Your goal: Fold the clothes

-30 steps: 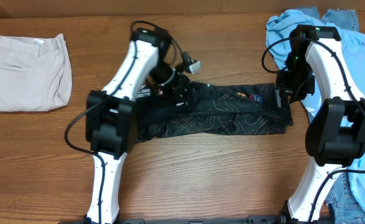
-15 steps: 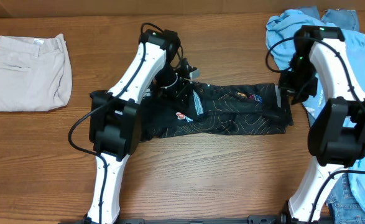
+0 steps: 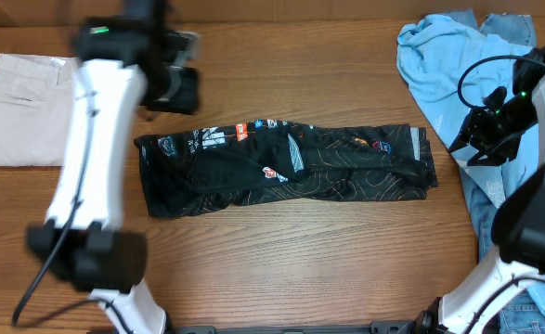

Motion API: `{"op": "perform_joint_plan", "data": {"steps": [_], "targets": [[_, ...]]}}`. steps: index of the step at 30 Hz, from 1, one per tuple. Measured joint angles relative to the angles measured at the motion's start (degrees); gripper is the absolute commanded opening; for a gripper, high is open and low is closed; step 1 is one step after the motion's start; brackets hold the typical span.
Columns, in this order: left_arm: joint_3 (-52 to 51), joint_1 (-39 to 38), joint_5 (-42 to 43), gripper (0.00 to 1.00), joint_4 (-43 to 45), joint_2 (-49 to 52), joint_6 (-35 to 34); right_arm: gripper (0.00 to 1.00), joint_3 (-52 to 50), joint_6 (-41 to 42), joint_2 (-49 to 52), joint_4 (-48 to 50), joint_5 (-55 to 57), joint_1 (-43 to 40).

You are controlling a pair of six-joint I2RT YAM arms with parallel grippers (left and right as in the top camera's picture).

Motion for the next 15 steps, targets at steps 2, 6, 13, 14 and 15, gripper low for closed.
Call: {"op": "perform_joint_plan", "data": {"steps": [2,6,13,14,15], "targets": [[0.0,3.2,-0.7,0.44,-1.2,-2.9,-0.9,0.79,-2.1,-0.8,-3.3,1.3,-1.4,0.2],[0.1,7.8,-1.3,0.44,-1.7,-5.6,-1.9,0.97,-8.9,-1.6,-10.4,5.9,-3.7,0.3],[0.0,8.9,-1.5,0.44,-1.8,-5.9,-2.3,0.91,-24.3,-2.0,-12.3,23.2,-7.6,0.3],[0.0,8.9,-1.5,0.44,-1.8,-5.9,-2.3,0.91,-26.6,-2.0,-12.2,25.5,-7.8,0.3],[0.0,8.9,-1.5,0.44,-1.8,-5.9,-2.3,0.91,-28.5,-2.0,-12.2,27.4,-7.9,0.3]]}}
